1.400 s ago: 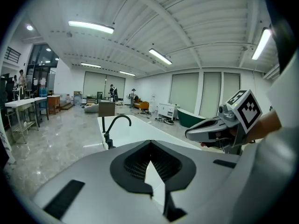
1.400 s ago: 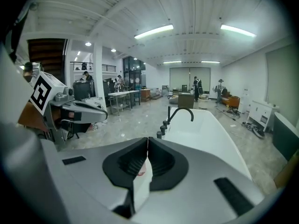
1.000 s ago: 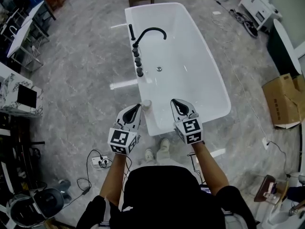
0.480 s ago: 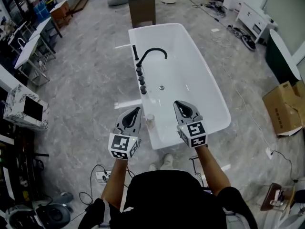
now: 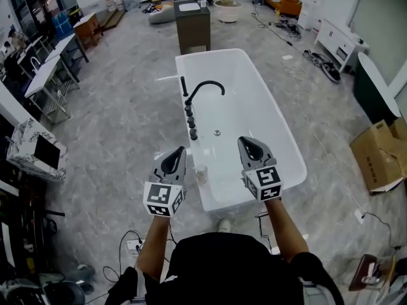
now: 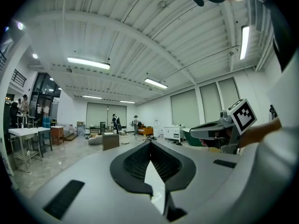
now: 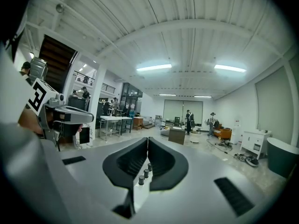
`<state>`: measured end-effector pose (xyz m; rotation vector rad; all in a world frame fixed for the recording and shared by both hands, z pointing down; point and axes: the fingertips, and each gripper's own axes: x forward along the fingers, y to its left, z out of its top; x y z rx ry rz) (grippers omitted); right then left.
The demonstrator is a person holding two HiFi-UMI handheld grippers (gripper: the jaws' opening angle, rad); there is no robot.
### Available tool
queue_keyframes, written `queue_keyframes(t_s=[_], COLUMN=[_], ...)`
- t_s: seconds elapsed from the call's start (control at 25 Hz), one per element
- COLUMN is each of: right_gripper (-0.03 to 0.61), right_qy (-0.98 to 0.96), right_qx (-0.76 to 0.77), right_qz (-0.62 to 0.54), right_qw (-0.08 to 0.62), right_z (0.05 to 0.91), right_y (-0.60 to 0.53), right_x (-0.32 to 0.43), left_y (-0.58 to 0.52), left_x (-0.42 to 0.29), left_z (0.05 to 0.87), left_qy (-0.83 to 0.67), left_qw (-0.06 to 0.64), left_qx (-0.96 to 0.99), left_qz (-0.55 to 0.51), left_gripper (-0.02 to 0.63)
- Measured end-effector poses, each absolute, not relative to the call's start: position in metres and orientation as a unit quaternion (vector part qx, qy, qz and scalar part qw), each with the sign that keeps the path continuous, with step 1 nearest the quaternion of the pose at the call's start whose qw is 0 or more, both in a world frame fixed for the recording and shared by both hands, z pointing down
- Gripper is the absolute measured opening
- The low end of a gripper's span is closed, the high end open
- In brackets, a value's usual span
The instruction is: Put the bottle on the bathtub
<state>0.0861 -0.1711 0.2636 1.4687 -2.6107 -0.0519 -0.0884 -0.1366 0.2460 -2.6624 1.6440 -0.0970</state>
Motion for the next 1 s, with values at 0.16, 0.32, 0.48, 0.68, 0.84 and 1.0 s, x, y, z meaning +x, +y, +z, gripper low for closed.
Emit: queue_keyframes(t_s=[0.16, 0.32, 0.48, 0.68, 0.84, 1.0], right_gripper=[0.025, 0.025, 0.025, 0.025, 0.025, 0.025], right_qy=[-0.869, -0.868, -0.867, -0.865, -0.865, -0.864], right_qx=[0.491, 0.492, 0.494, 0.497, 0.499, 0.499], right_qz=[-0.026, -0.03, -0.032, -0.033, -0.032, -0.034], right_qw=[0.065, 0.061, 0.059, 0.054, 0.049, 0.048], right_z=[0.253, 0.25, 0.248, 0.245, 0.246, 0.245], right_y=[-0.168, -0.168, -0.167, -0.165, -0.164, -0.164], right_x=[0.085, 0.088, 0.088, 0.088, 0.089, 0.084], left_y=[-0.135, -0.133, -0.133, -0.13, -0.129, -0.131], left_x=[-0.096, -0.098, -0.098, -0.102, -0.102, -0.106], left_z=[0.237, 0.233, 0.232, 0.228, 0.228, 0.229], left_qy=[0.531, 0.537, 0.539, 0.543, 0.544, 0.544], left_qw=[0.01, 0.017, 0.018, 0.019, 0.02, 0.021], left_qx=[-0.847, -0.843, -0.842, -0.84, -0.839, -0.839], left_qz=[-0.025, -0.023, -0.022, -0.015, -0.015, -0.014], left_gripper=[0.014, 0.015, 0.014, 0.014, 0.014, 0.014])
